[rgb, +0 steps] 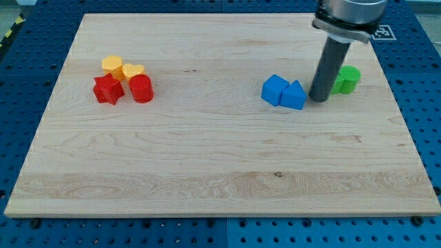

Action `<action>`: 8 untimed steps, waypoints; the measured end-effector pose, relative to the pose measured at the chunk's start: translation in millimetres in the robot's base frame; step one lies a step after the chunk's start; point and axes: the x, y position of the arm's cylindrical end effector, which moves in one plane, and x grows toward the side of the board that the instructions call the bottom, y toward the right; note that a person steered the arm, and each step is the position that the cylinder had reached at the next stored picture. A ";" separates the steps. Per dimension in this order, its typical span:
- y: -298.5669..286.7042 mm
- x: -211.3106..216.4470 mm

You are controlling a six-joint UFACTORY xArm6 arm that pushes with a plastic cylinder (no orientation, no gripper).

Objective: Move the green circle to the top right

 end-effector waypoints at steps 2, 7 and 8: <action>50.3 0.0; 78.2 -71.1; 77.1 -88.5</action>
